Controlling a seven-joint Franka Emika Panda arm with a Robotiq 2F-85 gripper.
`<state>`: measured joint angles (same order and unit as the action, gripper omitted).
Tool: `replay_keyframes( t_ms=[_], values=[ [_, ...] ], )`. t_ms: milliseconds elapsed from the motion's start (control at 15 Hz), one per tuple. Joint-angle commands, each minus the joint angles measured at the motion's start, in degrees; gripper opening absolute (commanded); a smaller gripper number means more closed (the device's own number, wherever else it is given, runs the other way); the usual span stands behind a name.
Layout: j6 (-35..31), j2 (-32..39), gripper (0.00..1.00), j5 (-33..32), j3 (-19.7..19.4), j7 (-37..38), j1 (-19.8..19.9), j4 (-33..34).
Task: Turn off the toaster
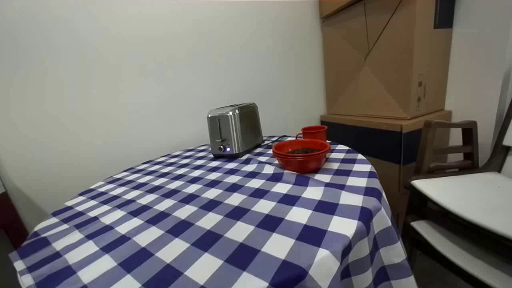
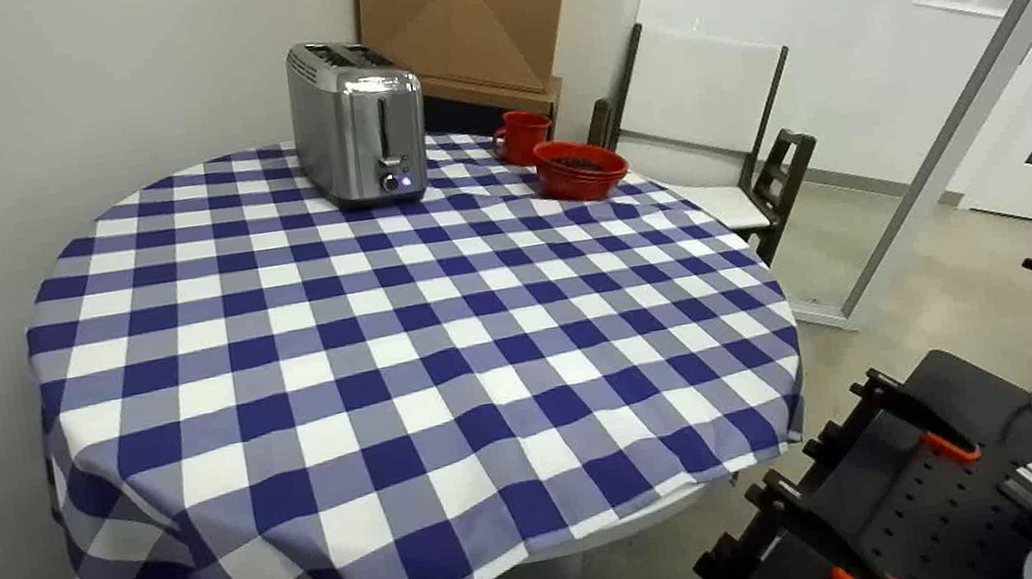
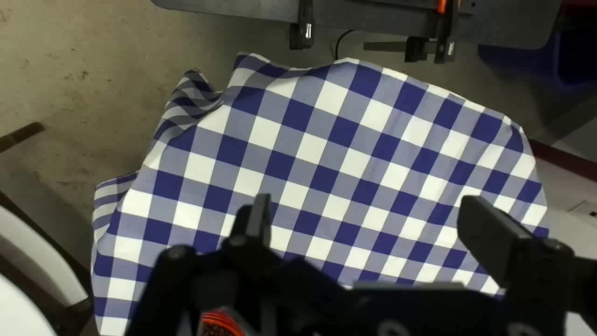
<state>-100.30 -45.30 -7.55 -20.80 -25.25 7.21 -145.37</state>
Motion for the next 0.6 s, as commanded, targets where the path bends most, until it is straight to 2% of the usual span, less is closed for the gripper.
replay_keyframes(
  t_ms=[0, 333, 533],
  values=[
    [0.07, 0.12, 1.0, 0.23, 0.28, -0.19, 0.33, 0.09],
    [0.07, 0.12, 1.0, 0.23, 0.28, -0.19, 0.33, 0.09],
    [-11.63, 6.3, 1.0, 8.36, -1.35, 3.07, -2.56, 0.64]
  ],
)
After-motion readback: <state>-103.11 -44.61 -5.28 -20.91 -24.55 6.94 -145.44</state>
